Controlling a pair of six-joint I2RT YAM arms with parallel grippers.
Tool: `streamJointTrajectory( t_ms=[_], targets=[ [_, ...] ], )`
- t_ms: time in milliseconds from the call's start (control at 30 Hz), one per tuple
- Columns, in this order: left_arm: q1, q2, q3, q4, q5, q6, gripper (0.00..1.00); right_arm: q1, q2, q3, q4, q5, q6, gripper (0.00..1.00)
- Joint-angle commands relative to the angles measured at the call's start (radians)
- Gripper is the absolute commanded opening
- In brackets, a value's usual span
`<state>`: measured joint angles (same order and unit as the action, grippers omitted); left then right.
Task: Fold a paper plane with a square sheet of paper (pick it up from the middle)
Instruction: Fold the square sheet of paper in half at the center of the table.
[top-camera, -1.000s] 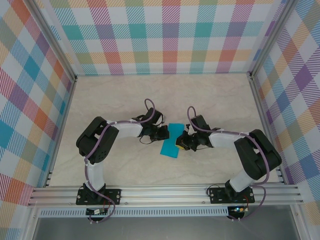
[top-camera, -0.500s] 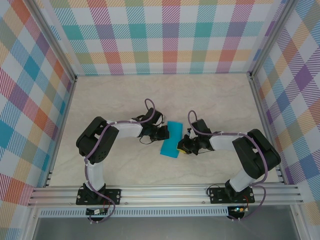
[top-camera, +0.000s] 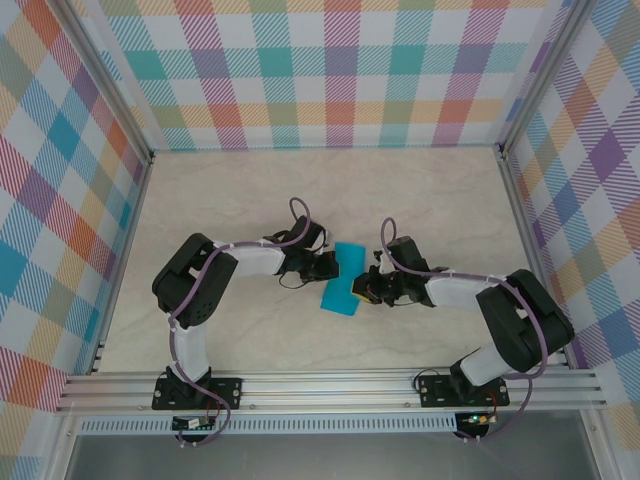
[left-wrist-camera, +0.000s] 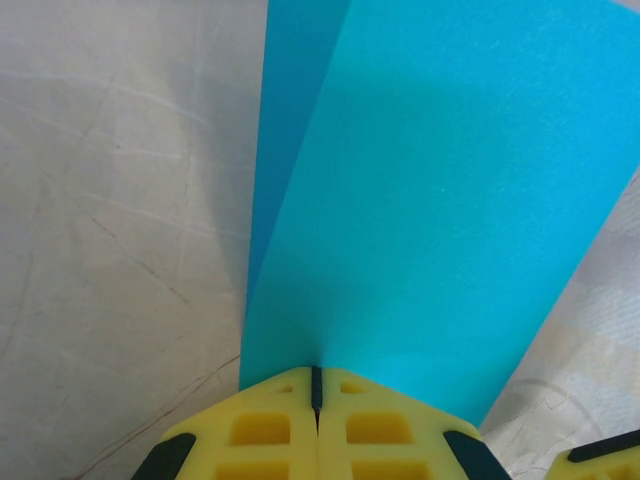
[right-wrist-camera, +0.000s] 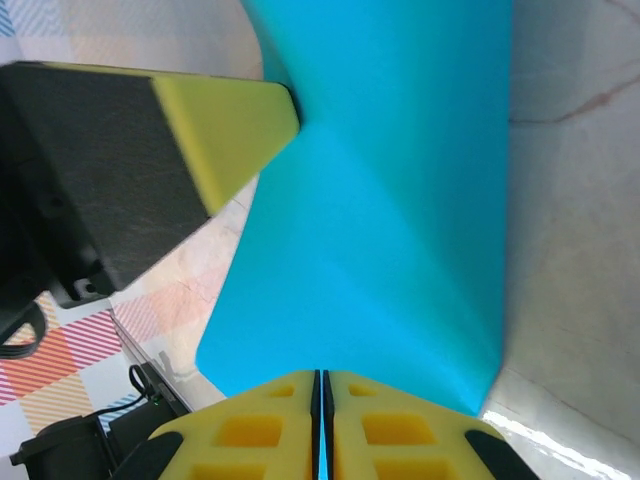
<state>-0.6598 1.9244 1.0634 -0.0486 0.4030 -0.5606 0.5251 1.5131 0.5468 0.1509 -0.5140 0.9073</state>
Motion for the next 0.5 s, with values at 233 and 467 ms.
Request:
streamJointTrajectory(
  t_ms=[233, 467],
  targets=[
    [-0.012, 0.046, -0.040, -0.085, -0.046, 0.020, 0.00, 0.000, 0.088, -0.068, 0.045, -0.029, -0.031, 0.12],
    [-0.012, 0.046, -0.043, -0.087, -0.047, 0.020, 0.00, 0.004, -0.011, -0.054, 0.035, -0.041, -0.015, 0.13]
  ],
)
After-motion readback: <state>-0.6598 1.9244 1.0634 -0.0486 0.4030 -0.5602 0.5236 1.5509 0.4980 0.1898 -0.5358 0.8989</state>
